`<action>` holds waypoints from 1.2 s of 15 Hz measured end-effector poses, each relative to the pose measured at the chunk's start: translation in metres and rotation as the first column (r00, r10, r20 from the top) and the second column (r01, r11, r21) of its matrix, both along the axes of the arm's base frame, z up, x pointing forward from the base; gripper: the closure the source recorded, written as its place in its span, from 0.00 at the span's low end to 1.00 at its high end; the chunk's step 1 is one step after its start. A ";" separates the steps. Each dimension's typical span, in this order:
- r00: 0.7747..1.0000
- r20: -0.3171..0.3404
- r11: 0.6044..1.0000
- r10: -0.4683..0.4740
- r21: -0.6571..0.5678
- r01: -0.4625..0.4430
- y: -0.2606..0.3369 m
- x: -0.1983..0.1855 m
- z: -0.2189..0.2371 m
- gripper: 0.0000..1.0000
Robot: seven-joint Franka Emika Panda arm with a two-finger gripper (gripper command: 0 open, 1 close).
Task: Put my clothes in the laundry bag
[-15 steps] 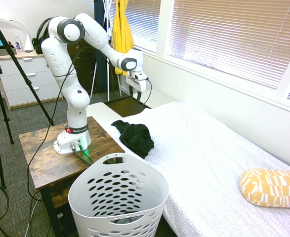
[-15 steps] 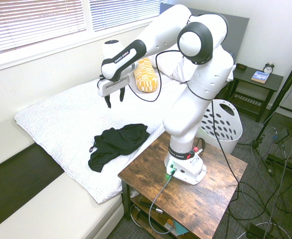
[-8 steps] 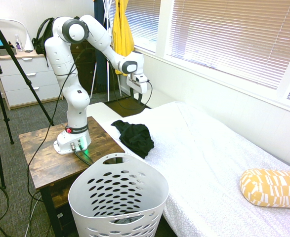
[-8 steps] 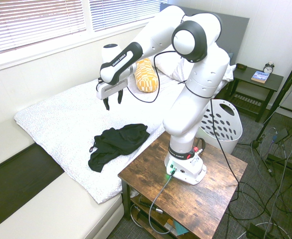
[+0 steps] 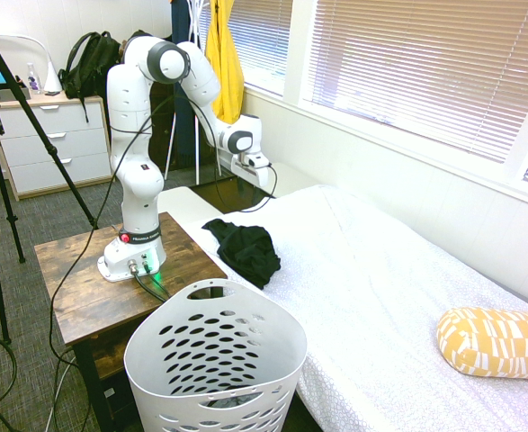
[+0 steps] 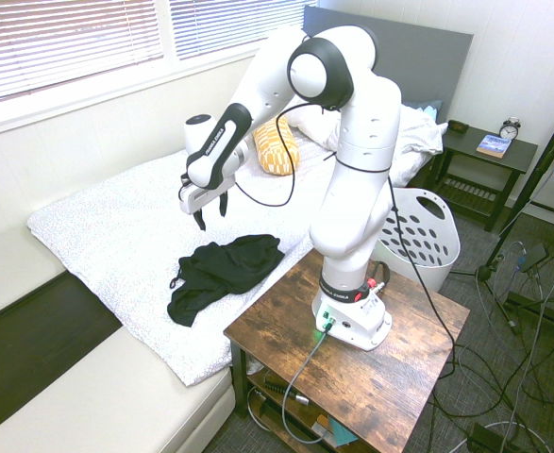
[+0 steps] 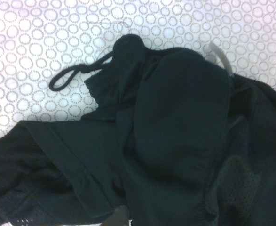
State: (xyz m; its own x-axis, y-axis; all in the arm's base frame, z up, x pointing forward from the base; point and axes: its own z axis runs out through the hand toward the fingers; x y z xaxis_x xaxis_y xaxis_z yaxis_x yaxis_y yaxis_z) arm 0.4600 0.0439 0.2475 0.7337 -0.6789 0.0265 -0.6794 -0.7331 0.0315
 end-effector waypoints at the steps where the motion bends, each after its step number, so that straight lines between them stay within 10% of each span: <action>1: 1.000 -0.013 1.000 0.008 -0.001 -0.009 0.002 0.003 -0.014 0.00; 18: 0.982 -0.174 0.997 0.070 -0.011 -0.073 0.031 0.047 -0.145 0.00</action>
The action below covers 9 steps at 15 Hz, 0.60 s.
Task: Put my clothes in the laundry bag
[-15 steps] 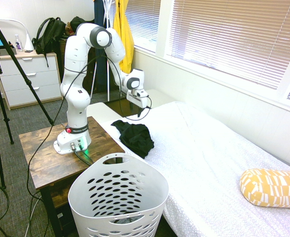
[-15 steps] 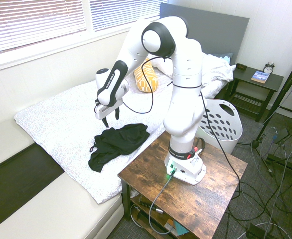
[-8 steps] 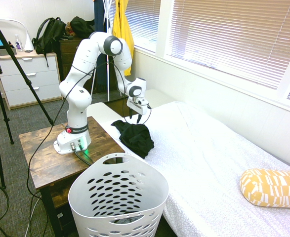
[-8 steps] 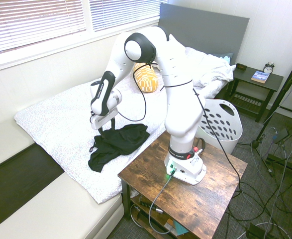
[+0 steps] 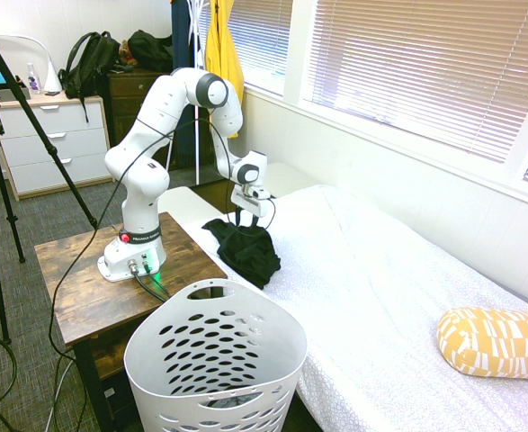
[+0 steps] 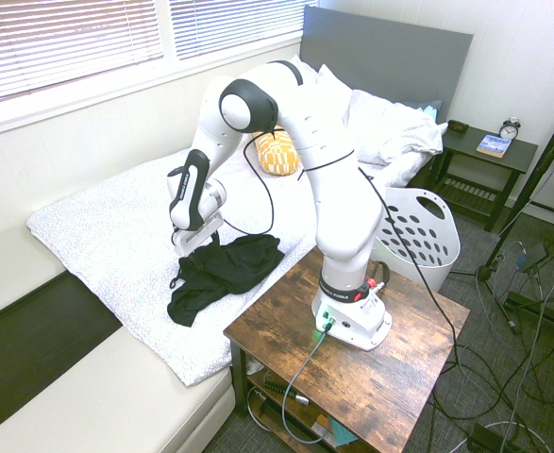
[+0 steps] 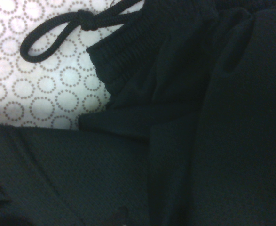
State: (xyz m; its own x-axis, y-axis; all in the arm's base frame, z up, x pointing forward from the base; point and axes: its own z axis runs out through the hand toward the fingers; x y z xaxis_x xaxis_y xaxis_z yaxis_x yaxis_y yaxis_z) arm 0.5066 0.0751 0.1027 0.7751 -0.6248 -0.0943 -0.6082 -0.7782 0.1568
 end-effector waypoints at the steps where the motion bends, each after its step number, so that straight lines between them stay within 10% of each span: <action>1: 1.000 -0.009 1.000 0.004 -0.006 -0.004 0.003 0.003 -0.006 0.00; 8: 0.998 -0.051 0.998 0.025 -0.064 -0.028 0.008 0.016 -0.048 0.00; 9: 0.998 -0.053 0.997 0.024 -0.066 -0.027 0.007 0.017 -0.051 1.00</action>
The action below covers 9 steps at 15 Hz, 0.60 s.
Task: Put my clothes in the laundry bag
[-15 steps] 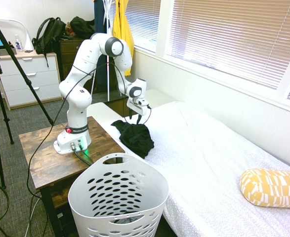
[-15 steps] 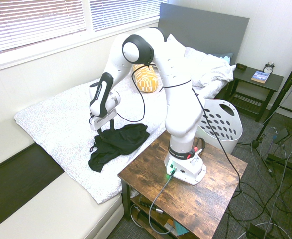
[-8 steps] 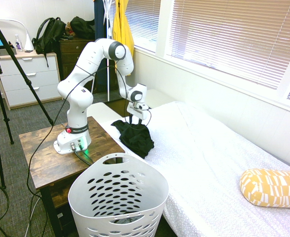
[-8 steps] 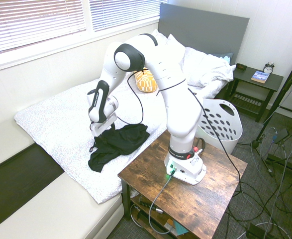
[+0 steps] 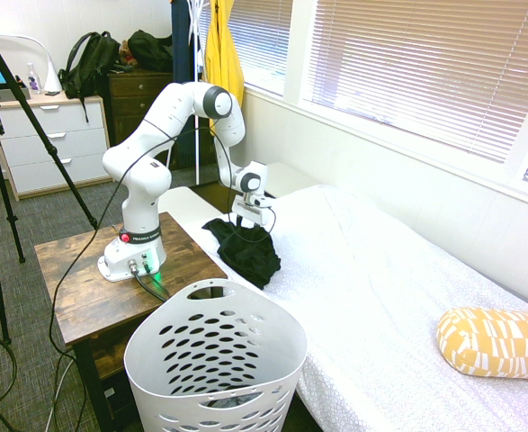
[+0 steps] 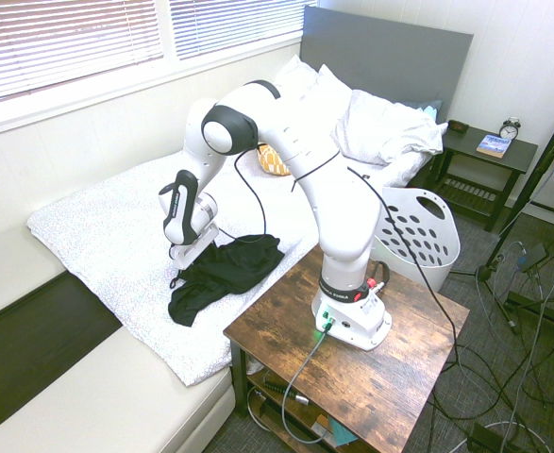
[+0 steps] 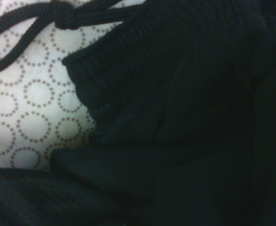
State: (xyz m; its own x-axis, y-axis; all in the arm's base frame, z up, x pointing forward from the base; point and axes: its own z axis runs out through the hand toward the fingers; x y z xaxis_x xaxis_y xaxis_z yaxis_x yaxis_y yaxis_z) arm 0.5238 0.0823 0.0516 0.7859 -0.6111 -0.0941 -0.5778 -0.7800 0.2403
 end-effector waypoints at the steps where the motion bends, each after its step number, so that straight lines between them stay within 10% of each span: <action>1: 1.000 -0.003 1.000 -0.003 -0.001 0.003 -0.001 0.001 -0.002 1.00; 9: 0.999 -0.022 1.000 -0.025 -0.006 0.024 -0.010 -0.003 -0.012 1.00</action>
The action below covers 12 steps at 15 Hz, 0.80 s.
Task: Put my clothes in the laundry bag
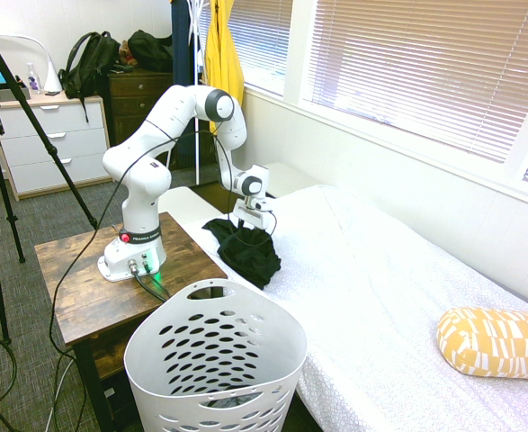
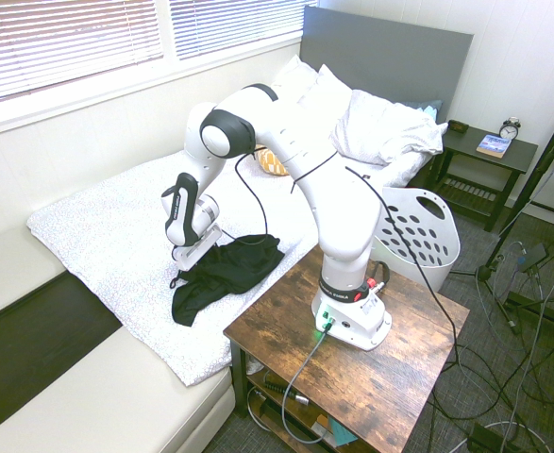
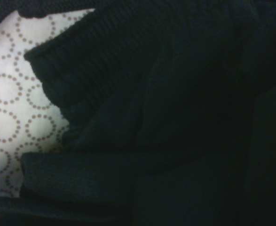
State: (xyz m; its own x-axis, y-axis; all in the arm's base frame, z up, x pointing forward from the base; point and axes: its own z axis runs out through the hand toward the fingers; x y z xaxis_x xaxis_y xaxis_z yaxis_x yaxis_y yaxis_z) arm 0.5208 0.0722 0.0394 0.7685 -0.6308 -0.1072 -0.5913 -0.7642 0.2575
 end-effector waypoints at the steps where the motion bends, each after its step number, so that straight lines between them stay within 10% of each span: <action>1: 1.000 -0.002 1.000 -0.002 0.000 0.002 0.000 -0.001 -0.001 1.00; 12: 1.000 -0.006 1.000 -0.017 0.002 0.017 -0.004 -0.001 -0.003 1.00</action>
